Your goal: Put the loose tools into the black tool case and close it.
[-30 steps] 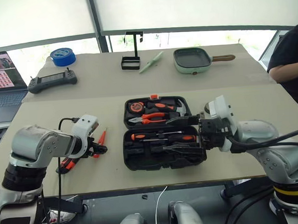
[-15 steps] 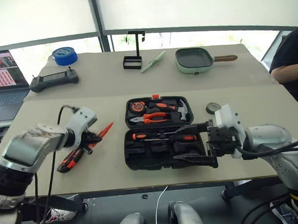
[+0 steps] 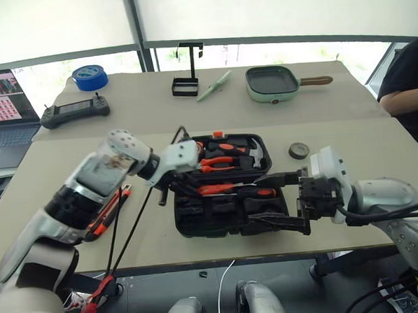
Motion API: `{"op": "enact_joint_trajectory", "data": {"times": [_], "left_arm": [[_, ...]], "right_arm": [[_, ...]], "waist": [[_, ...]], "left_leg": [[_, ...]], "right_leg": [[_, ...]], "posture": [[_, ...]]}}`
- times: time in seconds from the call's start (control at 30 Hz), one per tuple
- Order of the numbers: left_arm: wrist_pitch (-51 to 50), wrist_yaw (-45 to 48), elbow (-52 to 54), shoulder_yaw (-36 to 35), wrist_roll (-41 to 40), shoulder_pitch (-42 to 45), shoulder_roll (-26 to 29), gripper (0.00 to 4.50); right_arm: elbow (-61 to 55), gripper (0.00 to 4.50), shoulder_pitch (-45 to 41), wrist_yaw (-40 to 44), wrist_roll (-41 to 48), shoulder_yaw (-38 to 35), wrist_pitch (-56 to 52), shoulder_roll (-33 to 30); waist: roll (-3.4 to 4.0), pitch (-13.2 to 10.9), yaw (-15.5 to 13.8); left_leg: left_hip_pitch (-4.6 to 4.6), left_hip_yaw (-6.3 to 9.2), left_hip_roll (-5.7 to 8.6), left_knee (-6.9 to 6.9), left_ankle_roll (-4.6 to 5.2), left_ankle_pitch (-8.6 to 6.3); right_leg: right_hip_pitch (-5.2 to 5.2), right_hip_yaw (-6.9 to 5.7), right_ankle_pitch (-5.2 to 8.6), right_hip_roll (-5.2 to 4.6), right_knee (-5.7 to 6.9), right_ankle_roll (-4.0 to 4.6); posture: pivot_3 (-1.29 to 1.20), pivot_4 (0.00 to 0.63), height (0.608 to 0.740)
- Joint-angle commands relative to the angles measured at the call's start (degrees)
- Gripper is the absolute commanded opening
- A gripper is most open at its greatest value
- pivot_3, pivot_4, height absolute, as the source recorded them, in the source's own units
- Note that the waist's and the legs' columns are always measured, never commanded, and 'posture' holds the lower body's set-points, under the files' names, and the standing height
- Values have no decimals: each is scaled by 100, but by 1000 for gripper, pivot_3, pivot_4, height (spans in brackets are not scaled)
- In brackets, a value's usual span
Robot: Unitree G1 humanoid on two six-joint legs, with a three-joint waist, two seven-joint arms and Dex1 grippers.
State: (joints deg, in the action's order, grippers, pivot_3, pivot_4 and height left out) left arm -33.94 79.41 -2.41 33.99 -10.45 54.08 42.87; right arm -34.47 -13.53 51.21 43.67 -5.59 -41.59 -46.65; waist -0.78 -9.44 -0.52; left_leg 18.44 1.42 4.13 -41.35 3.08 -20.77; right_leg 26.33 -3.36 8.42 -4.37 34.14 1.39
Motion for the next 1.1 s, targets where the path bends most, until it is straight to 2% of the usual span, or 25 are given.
{"op": "enact_joint_trajectory", "data": {"times": [0.03,0.23,0.53,0.6,0.63,0.8,0.87,0.97,1.07,1.1], "left_arm": [[-250,86,-139,172,394,202,-107,422],[-722,78,-320,394,763,330,-390,422],[-663,53,-449,462,1162,303,-621,422],[-682,103,-436,414,1172,315,-624,1432],[-696,163,-388,372,1131,316,-604,1615],[-1068,396,-55,-78,736,387,-491,3450],[-1226,511,194,-630,262,370,-381,4179],[-912,332,438,-1581,-333,-86,-308,4179],[-810,-26,393,-2026,-550,-534,-479,3465],[-728,-201,349,-2150,-593,-674,-598,3031]], "right_arm": [[-315,4500,74,-252,417,-327,-156,38],[-460,4500,258,-385,479,-366,-166,0],[-489,4500,239,-538,549,-328,-132,8],[-496,4500,242,-567,562,-315,-125,21],[-498,4500,250,-573,558,-304,-118,23],[-524,4500,303,-592,578,-285,-98,37],[-531,4500,332,-586,586,-302,-95,24],[-546,4500,392,-565,579,-330,-94,-12],[-524,4500,398,-559,588,-354,-103,-27],[-516,4500,392,-556,584,-353,-101,-32]], "waist": [[0,0,-19],[0,0,-44],[0,0,-59],[0,0,-69],[0,0,-67],[0,0,-62],[0,0,-57],[0,0,-23],[9,5,-9],[9,5,-14]], "left_leg": [[2,0,0,-4,8,-4],[29,2,2,-47,45,-25],[30,-1,6,-58,51,-29],[27,-1,6,-59,51,-29],[27,-1,6,-59,51,-29],[30,-1,6,-58,51,-29],[33,-1,6,-61,51,-29],[41,-1,6,-61,50,-29],[37,-3,5,-58,47,-28],[32,-5,5,-58,46,-28]], "right_leg": [[0,0,0,0,0,-1],[2,-3,-9,3,-5,-23],[0,6,-15,1,-5,-34],[-2,10,-15,1,-4,-34],[-2,11,-15,1,-4,-34],[2,12,-15,4,-4,-34],[4,12,-16,3,-4,-34],[17,14,-15,3,-3,-34],[19,14,-15,3,-4,-34],[15,16,-15,3,-4,-34]], "posture": [[0,150,740],[0,150,740],[0,150,740],[0,150,740],[0,150,740],[0,150,740],[0,150,740],[0,150,740],[0,150,740],[0,150,740]]}}
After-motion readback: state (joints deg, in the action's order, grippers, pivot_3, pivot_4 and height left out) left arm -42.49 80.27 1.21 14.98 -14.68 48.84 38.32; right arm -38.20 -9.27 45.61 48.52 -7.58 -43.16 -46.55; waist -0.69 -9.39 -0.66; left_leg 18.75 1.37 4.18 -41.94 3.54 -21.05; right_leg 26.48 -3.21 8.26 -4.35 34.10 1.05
